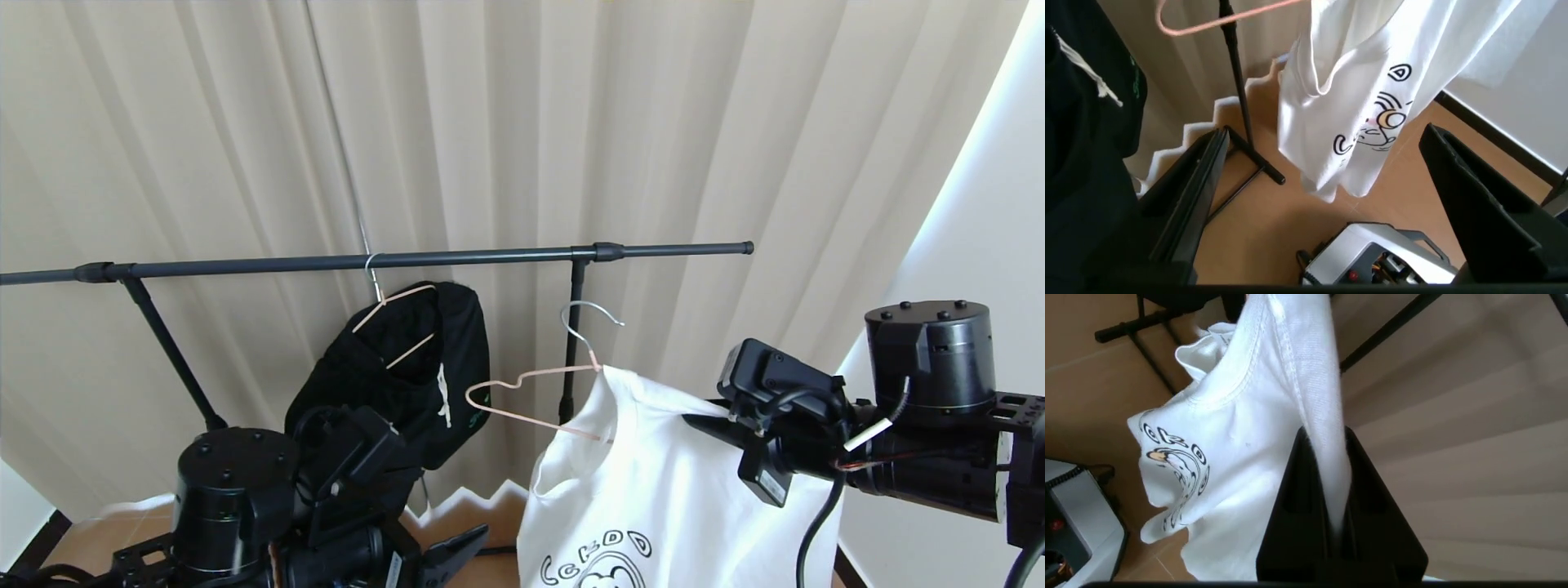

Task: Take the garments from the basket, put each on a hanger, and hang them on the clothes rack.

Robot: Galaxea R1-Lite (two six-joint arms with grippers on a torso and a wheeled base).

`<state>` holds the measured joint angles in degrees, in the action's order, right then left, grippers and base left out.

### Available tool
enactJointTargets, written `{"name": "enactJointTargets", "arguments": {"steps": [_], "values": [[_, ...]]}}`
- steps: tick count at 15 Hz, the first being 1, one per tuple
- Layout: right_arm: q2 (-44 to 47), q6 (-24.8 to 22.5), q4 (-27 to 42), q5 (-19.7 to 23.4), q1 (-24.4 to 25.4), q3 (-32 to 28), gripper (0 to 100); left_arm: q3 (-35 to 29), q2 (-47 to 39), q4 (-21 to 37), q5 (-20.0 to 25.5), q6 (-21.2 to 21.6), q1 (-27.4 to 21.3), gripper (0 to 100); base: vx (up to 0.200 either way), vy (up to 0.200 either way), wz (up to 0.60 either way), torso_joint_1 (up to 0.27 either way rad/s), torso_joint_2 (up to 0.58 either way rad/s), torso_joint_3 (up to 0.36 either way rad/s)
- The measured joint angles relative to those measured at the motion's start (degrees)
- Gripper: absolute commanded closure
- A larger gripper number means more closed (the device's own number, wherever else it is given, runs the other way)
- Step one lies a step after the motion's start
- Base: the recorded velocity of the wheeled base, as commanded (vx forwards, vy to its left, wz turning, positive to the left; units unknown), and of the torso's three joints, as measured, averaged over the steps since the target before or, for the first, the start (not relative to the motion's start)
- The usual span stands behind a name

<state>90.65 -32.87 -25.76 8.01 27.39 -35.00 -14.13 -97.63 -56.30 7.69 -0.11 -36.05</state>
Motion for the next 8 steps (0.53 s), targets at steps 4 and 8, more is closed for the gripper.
{"name": "enactJointTargets", "arguments": {"steps": [4,8], "values": [[-0.52,2.84,-1.15,-0.16,2.82,0.30,100,-0.85,-2.83,-0.09,-2.00,-0.51,-0.85,0,0.000,0.000,0.00,0.000,0.00,0.000],[-2.12,3.17,-4.62,-0.16,4.33,1.66,100,-2.65,-6.74,-0.26,-5.07,-2.86,-1.24,0,0.000,0.000,0.00,0.000,0.00,0.000]]}}
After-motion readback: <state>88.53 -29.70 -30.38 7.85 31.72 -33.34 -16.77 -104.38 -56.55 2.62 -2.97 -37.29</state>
